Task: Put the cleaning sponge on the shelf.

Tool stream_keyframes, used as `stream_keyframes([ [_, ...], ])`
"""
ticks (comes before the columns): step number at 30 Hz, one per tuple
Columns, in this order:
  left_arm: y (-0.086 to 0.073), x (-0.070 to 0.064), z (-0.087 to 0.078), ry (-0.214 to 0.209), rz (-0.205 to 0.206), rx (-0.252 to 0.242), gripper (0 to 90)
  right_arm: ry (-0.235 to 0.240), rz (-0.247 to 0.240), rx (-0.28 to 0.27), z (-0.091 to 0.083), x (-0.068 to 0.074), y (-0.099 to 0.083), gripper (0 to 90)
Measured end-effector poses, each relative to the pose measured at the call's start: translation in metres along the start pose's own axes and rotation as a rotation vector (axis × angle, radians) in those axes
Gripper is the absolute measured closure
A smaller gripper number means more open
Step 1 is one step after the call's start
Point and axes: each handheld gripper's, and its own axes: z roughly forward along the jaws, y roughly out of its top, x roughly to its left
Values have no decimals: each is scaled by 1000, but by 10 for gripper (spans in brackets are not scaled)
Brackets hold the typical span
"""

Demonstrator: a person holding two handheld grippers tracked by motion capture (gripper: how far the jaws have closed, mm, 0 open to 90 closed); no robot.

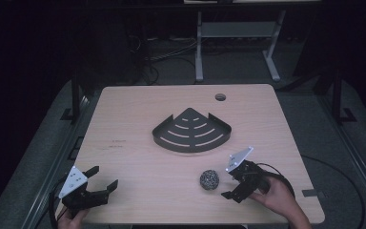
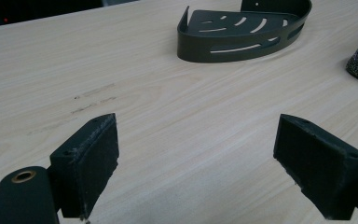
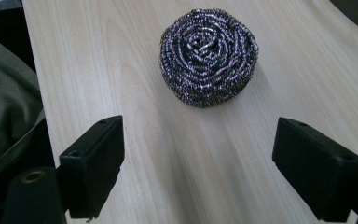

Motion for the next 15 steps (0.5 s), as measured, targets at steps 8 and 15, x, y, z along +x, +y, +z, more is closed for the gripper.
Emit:
stream_keyframes([
  [8, 0, -1, 0, -3, 3, 0, 133, 15, -20, 10, 5, -1, 9, 162],
  [15, 1, 0, -1, -1, 0, -4, 133, 27, -29, 16, 10, -1, 20, 153],
])
